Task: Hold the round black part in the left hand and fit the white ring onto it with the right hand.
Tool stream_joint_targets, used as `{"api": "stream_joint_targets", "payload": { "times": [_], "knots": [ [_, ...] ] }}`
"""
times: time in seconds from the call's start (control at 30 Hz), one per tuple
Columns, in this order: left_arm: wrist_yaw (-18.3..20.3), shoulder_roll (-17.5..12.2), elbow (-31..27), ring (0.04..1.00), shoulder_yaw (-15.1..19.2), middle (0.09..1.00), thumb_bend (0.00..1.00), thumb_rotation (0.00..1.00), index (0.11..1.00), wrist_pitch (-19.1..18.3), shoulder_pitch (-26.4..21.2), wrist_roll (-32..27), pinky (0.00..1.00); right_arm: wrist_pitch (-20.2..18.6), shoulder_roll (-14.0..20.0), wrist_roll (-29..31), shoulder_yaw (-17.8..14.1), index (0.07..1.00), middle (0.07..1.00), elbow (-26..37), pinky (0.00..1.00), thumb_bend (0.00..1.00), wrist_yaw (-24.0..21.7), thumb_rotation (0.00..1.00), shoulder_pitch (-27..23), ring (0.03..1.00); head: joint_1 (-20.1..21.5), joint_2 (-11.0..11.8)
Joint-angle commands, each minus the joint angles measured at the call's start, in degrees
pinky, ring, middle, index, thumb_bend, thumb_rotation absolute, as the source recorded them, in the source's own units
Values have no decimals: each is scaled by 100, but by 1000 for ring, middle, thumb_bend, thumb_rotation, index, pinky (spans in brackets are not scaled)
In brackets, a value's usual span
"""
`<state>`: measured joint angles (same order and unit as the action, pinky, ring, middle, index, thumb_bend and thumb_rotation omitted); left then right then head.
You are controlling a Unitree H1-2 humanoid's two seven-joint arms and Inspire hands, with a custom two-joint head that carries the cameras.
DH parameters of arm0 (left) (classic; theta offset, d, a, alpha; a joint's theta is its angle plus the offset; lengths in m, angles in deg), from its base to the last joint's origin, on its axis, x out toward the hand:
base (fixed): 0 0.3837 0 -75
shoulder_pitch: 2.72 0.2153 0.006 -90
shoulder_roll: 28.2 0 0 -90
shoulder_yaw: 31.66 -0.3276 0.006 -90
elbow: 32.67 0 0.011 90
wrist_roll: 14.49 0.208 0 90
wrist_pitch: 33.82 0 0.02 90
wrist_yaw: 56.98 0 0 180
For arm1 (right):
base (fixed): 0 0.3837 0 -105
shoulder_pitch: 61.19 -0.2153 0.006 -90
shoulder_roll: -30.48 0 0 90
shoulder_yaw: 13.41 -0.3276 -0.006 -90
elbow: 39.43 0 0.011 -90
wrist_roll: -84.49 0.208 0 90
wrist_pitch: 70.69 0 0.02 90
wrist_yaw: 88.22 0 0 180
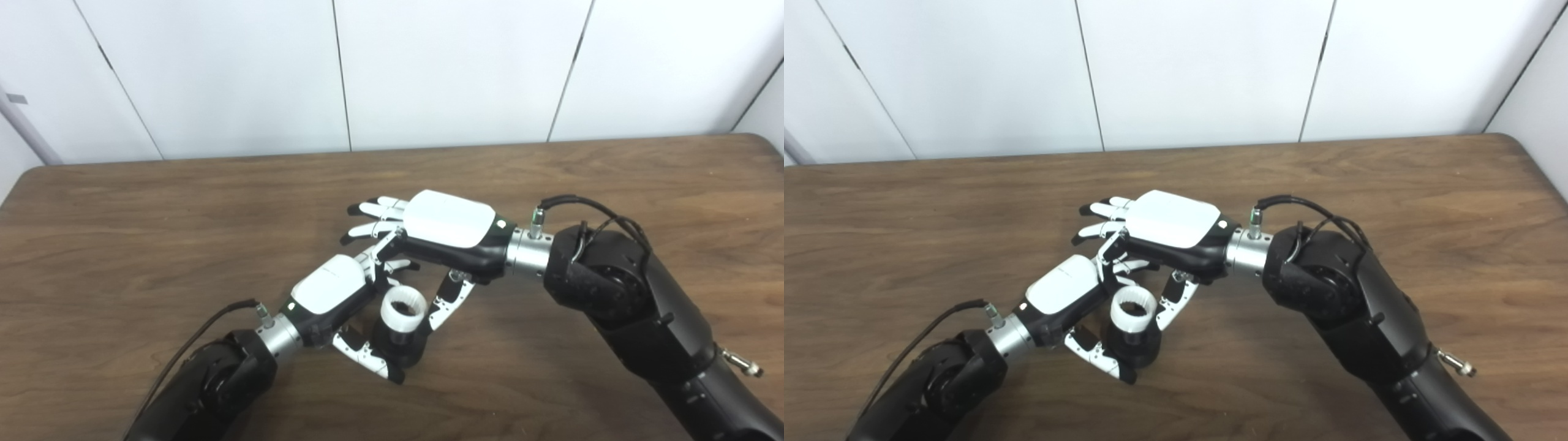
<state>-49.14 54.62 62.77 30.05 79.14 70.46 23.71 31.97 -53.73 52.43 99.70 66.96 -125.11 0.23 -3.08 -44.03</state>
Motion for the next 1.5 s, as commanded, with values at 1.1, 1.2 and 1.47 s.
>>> {"api": "stream_joint_targets", "payload": {
  "times": [1.1,1.2,1.47],
  "knots": [
    [513,-40,-299,1000,219,919,525,61,481,107,26,-147,1000,212,50,60,-1,479,889,95,1000,525,159,143,173,1000,48,-258],
    [577,-36,-346,1000,246,916,525,61,481,69,44,-147,1000,187,64,40,5,480,890,89,1000,525,136,142,188,1000,40,-255],
    [682,4,-447,1000,314,912,525,61,480,52,104,-181,1000,227,45,-61,-4,480,889,-32,1000,525,209,142,225,1000,24,-256]
  ]
}}
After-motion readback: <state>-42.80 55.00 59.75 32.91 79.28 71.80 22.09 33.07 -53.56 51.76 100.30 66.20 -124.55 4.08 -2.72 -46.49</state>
